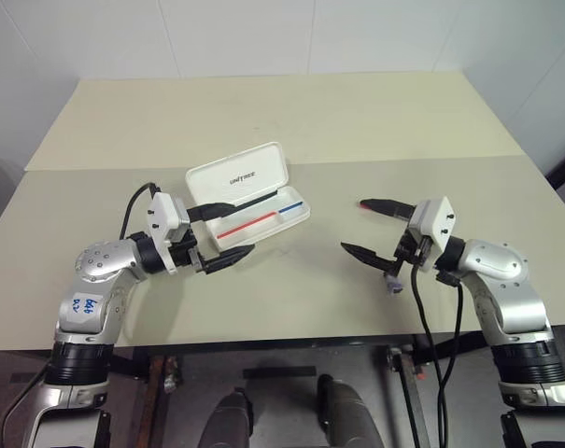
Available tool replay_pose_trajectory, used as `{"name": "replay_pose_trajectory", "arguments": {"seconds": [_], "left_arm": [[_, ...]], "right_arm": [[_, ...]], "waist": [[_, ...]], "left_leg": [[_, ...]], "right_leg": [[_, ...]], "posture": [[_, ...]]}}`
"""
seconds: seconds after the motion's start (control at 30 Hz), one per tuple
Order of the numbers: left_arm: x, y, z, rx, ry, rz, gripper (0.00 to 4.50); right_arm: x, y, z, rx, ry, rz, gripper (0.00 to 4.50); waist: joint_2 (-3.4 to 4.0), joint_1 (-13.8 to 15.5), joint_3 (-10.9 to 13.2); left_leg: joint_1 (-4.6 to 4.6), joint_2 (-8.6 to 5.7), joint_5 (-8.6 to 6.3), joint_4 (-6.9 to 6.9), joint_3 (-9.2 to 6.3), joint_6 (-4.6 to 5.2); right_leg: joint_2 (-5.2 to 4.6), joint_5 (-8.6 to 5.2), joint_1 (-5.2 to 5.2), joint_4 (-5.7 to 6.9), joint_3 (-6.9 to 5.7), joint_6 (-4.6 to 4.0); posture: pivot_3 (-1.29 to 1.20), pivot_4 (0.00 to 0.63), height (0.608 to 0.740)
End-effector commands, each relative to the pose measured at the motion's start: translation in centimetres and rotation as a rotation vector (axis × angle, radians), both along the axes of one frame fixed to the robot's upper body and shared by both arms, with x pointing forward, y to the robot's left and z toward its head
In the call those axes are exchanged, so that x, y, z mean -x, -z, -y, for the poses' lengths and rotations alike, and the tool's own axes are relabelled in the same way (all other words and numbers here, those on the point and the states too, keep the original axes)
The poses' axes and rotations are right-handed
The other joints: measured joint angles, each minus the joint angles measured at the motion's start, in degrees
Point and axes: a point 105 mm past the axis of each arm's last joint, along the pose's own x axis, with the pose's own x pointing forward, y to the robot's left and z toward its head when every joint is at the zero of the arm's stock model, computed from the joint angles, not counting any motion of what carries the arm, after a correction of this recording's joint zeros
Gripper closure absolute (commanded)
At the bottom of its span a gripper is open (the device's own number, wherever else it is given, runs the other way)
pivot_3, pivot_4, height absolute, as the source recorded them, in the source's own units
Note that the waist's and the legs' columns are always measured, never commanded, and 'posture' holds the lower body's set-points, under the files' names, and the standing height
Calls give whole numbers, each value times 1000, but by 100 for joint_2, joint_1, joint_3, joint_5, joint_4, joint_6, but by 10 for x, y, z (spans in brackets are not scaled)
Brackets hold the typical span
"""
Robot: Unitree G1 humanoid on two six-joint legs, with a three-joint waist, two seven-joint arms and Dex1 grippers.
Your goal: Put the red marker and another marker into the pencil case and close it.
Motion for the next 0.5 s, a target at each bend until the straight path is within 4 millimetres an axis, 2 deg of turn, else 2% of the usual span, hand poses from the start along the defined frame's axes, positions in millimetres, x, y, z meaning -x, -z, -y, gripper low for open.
{"name": "replay_pose_trajectory", "arguments": {"seconds": [0.03, 0.27, 0.5], "left_arm": [[1, -9, -1, 16, -8, 39, 24], [-3, -10, 6, 0, 30, 33, 24], [-5, -8, 1, -14, 21, 28, 24]], "right_arm": [[0, -11, -5, 4, -25, 56, 0], [-1, -16, -14, -7, -49, 76, 0], [1, -15, -18, -9, -56, 70, 0]], "waist": [[0, -5, 0], [0, -1, 0], [0, -3, 0]], "left_leg": [[0, 0, 0, 0, 0, 0], [1, 0, 0, 1, 0, 0], [0, 0, 0, -1, 0, 0]], "right_leg": [[0, 0, 0, 0, 0, 0], [0, 0, 0, 2, 0, 0], [0, 0, 0, 1, 0, 0]], "posture": [[0, 150, 740], [0, 150, 740], [0, 150, 740]]}}
